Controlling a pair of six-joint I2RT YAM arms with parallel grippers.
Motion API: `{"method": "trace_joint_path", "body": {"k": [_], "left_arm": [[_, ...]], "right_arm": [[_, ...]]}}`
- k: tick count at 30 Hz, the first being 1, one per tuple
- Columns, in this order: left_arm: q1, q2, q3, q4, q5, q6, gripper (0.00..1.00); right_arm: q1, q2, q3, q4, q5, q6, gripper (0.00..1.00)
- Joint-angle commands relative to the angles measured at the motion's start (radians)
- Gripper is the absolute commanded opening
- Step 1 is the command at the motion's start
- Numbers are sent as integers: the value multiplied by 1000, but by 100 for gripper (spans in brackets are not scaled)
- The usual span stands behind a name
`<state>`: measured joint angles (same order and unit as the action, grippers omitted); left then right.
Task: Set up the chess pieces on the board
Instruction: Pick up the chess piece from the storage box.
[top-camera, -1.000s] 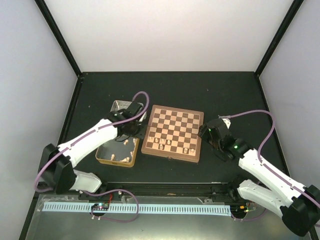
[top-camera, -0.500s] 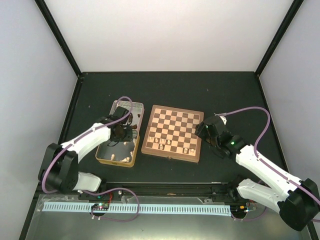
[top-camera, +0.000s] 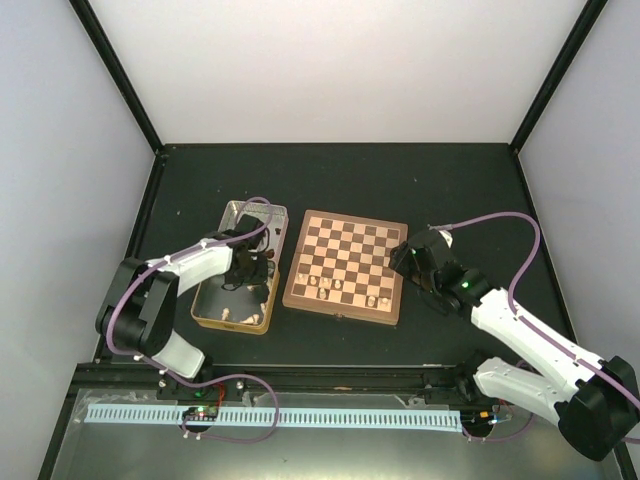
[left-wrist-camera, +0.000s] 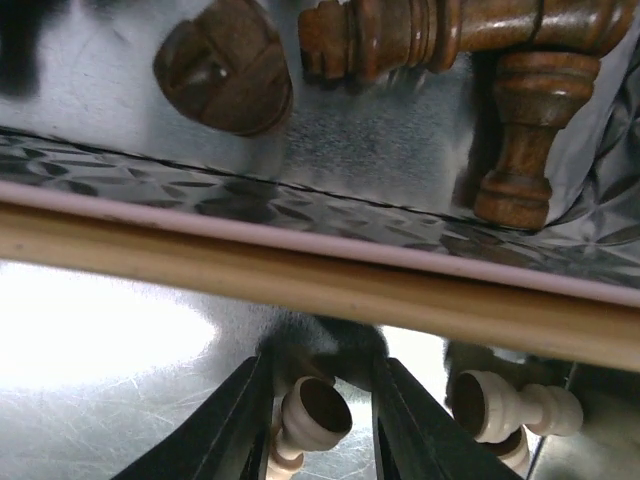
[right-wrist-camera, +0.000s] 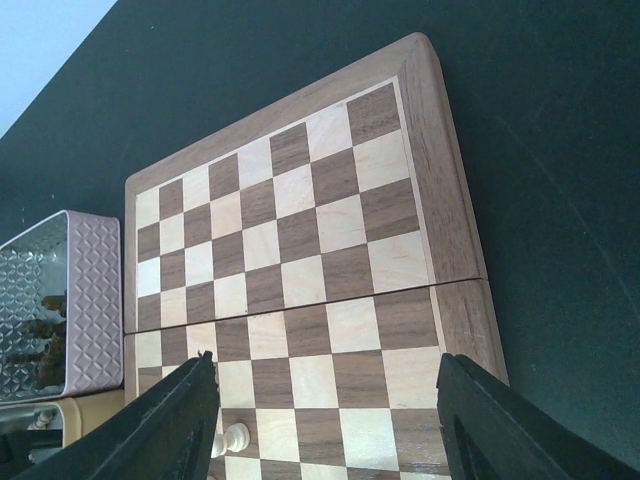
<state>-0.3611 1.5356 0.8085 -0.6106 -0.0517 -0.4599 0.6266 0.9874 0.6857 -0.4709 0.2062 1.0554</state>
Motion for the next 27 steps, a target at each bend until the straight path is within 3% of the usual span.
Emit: {"method": "trace_joint_path", "body": {"k": [1, 9, 19, 27], "left_arm": [[7, 17, -12, 26, -16, -14, 28], [7, 0, -43, 30, -36, -24, 11], [8, -181, -89, 71, 9, -84, 11], [15, -397, -110, 98, 81, -207, 14]], "right_arm": [[-5, -2, 26, 6, 8, -3, 61], [-4, -3, 21, 8, 4, -1, 61], [-3, 5, 15, 59, -59, -57, 61], [4, 52, -1, 214, -238, -146, 64]]}}
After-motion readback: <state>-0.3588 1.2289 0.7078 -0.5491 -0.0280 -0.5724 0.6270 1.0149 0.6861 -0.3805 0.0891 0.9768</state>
